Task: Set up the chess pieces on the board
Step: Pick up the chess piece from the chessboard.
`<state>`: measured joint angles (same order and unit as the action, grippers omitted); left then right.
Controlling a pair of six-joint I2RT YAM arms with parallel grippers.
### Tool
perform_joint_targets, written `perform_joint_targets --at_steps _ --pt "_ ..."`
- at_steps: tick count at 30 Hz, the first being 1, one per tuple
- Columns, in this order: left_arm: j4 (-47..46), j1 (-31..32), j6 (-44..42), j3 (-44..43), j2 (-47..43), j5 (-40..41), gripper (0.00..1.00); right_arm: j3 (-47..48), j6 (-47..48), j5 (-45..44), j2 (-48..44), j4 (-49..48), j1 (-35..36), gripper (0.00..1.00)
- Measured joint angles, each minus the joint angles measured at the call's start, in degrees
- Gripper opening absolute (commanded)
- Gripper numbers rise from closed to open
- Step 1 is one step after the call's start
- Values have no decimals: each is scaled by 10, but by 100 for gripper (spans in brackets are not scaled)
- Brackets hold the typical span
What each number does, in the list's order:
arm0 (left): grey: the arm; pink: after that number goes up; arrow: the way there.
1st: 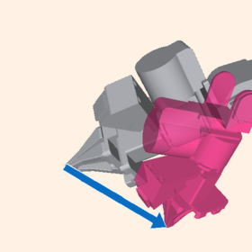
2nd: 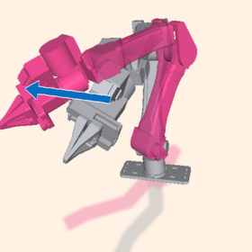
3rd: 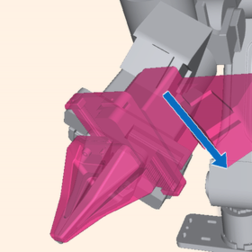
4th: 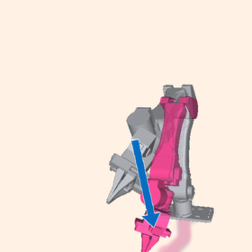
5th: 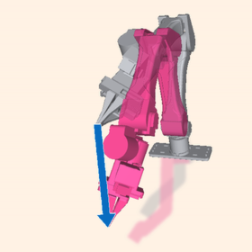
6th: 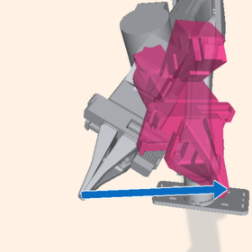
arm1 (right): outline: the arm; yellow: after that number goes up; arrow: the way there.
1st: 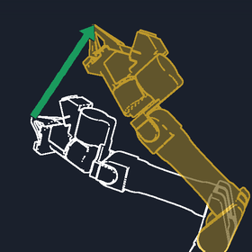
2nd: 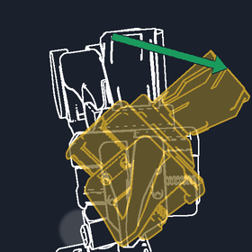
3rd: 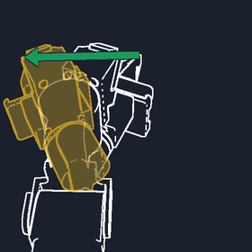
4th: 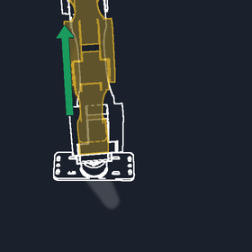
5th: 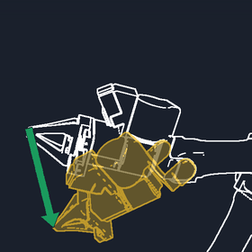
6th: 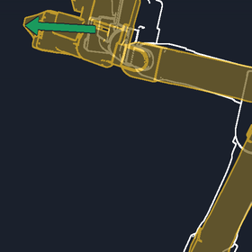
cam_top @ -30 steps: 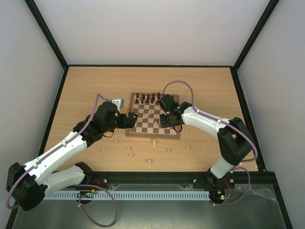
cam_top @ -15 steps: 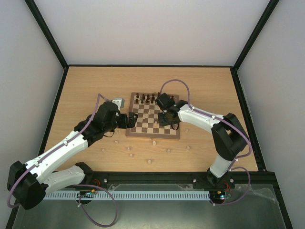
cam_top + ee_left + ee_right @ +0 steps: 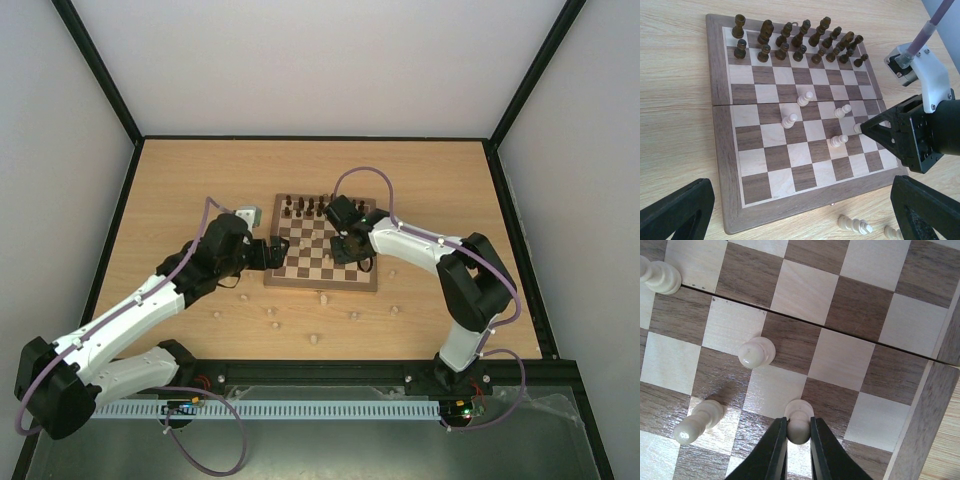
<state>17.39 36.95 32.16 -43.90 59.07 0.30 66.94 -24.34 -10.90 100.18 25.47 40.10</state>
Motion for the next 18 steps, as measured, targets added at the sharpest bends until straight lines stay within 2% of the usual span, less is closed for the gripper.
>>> perform_joint_targets --at_steps 8,18 --pt "-28 10 1 43 -2 -18 99 -2 1 -7 -5 3 0 9" --pt "-49 26 21 69 -2 -26 99 -48 -2 -21 -73 18 0 10"
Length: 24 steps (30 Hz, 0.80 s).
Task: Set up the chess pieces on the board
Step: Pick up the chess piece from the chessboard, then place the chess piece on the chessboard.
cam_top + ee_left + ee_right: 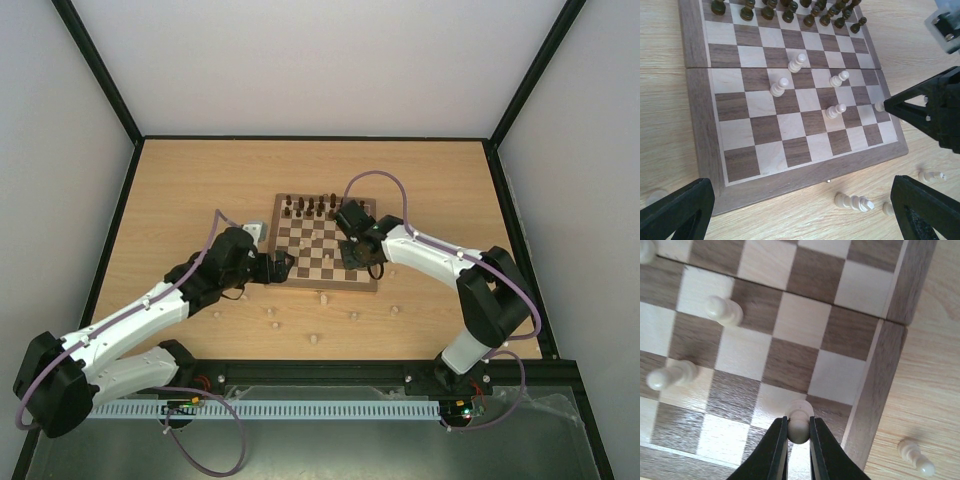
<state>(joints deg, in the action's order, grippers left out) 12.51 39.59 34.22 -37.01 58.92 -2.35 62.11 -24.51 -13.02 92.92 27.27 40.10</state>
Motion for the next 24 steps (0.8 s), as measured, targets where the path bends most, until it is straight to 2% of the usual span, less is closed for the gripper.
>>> perform_joint_targets --at_steps 17,19,24 --pt "-2 20 9 -2 -5 22 100 -34 -2 -1 0 -6 -18 13" --pt "-2 20 9 -2 -5 23 99 -34 -2 0 0 -6 -19 17" --pt "-2 20 9 -2 -2 23 99 -37 -2 2 0 -4 -22 36"
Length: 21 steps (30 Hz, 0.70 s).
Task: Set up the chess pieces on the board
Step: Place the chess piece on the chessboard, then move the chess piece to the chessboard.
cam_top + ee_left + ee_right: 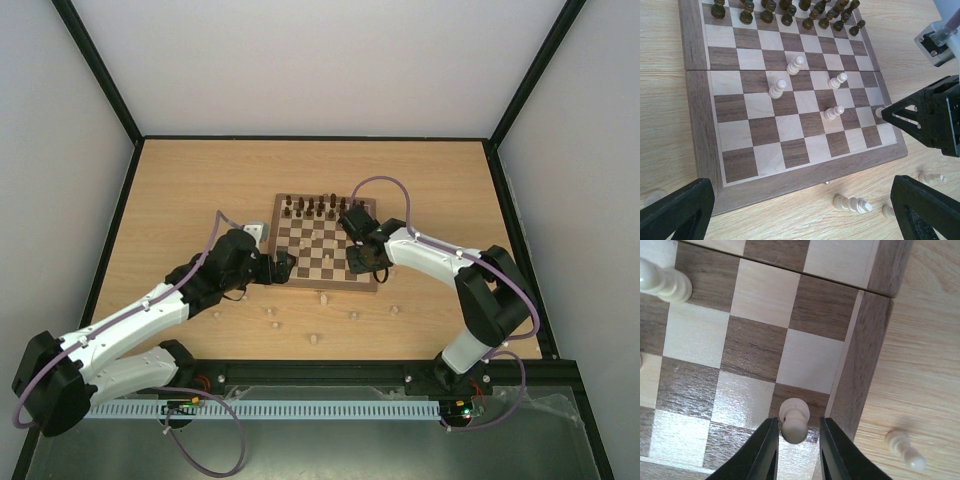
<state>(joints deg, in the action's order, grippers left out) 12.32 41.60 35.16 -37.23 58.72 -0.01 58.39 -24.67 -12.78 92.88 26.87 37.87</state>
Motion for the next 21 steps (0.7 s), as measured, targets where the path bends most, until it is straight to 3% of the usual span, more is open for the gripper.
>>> perform_joint_targets --at_steps 5,12,21 --pt "2 0 0 -4 3 1 99 8 3 4 -1 14 0 43" --pt "6 0 0 -14 1 11 100 110 16 16 2 34 0 42" --pt "25 0 0 -14 -11 31 99 219 35 47 122 33 0 38"
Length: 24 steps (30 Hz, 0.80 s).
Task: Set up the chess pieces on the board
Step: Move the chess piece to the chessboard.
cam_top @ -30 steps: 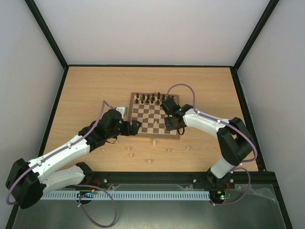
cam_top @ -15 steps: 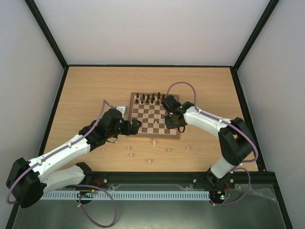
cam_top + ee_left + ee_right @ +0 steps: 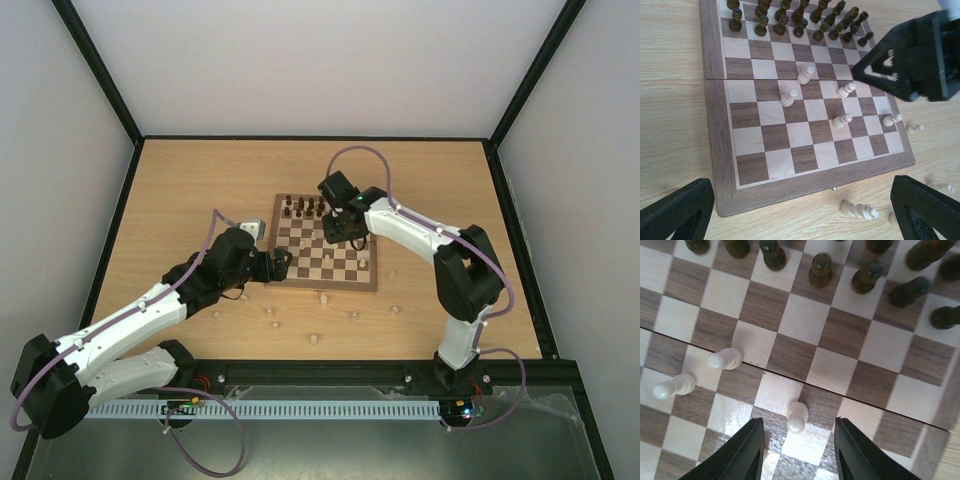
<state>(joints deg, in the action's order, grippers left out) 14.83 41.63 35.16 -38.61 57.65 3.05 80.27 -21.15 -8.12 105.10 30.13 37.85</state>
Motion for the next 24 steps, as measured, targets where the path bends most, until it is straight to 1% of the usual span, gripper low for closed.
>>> perform_joint_targets --at_steps 5,10,11,13,16,18,20,24 --pt "1 0 0 0 -3 5 100 7 4 6 38 3 0 32" --pt "1 0 0 0 -3 7 100 7 7 7 42 3 0 16" --pt "1 0 0 0 -3 6 100 7 7 8 42 3 0 15" --pt "1 0 0 0 -3 6 100 7 9 10 43 3 0 15" --pt "1 0 0 0 -2 6 99 7 8 12 44 3 0 22" --pt "1 0 0 0 -2 6 100 7 8 14 44 2 0 22" --pt "1 0 0 0 -2 6 100 7 9 16 44 2 0 17" --pt "0 0 0 1 -2 6 99 5 10 17 44 2 0 10"
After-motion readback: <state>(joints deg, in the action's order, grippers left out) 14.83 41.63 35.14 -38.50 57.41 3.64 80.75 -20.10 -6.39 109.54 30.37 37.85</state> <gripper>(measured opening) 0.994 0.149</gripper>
